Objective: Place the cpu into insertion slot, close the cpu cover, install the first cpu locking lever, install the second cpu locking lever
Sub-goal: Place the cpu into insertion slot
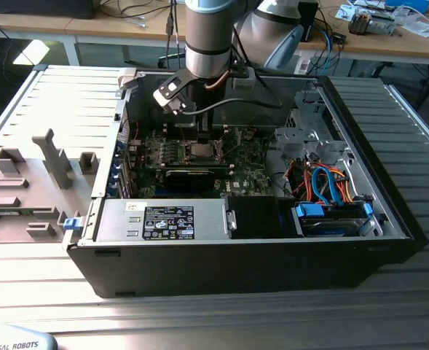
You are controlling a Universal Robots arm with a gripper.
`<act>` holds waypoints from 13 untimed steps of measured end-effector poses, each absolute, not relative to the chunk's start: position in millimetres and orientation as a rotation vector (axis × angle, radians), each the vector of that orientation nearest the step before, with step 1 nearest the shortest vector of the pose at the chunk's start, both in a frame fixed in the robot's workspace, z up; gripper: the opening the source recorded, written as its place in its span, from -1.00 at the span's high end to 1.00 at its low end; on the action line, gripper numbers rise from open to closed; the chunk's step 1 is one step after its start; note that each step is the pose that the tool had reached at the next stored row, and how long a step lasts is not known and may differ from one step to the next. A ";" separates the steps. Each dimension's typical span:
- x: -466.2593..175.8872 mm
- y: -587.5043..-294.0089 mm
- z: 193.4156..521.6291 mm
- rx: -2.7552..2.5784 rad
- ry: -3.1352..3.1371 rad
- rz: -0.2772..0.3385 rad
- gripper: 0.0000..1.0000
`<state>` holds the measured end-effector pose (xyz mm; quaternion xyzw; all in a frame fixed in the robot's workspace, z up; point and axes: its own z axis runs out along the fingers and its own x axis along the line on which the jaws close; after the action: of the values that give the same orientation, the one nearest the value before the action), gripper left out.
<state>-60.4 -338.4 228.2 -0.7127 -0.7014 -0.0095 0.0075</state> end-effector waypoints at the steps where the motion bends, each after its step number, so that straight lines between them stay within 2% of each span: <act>1: -60.4 -338.4 229.3 -2.228 -2.193 -0.030 0.79; 13: -60.4 -338.4 233.8 -2.229 -2.193 -0.029 0.79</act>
<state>-60.4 -338.4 233.8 -0.7127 -0.7014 -0.0094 0.0074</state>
